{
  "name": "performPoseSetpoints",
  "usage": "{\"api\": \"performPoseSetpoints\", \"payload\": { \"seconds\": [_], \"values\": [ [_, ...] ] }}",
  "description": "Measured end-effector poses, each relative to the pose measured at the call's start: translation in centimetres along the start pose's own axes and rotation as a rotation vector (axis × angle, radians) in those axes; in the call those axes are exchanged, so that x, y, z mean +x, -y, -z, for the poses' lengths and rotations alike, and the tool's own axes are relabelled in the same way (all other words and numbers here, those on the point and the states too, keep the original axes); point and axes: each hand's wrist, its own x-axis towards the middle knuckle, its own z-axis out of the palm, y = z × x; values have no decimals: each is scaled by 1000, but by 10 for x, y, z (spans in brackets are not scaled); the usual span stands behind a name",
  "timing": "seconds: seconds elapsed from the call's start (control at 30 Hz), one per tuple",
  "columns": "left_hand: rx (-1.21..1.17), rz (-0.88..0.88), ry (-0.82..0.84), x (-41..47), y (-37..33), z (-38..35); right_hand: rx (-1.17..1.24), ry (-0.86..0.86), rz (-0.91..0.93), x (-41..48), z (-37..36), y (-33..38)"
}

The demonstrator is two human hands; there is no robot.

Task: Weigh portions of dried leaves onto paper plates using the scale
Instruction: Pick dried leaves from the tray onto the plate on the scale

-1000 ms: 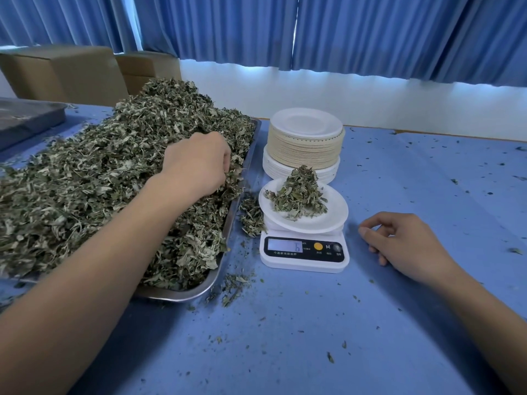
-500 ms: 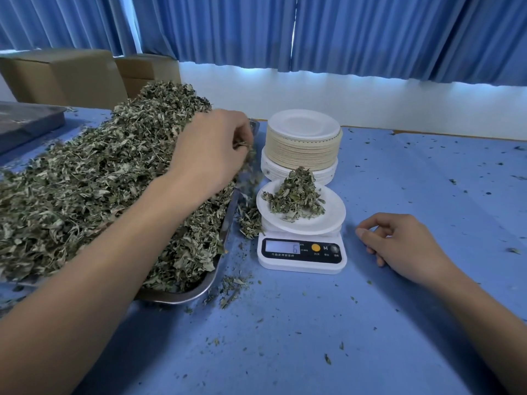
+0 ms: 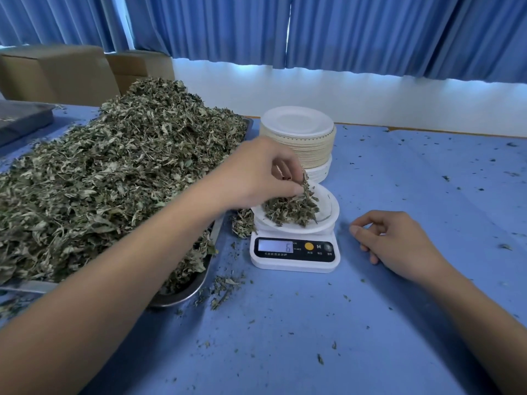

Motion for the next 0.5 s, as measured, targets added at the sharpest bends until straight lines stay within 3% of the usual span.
{"api": "performPoseSetpoints", "payload": {
  "seconds": [0.07,0.2,0.3,0.4,0.5],
  "values": [
    [43,56,-4,3,9,16,0,2,1,0,0,0],
    [379,289,58,4,39,42,-4,0,4,0,0,-1],
    [510,443,192,2,56,48,-9,-1,7,0,0,0],
    [585,474,381,2,60,38,-13,-2,12,0,0,-1],
    [656,476,434,2,60,26,-12,0,20,0,0,-1]
  ]
}}
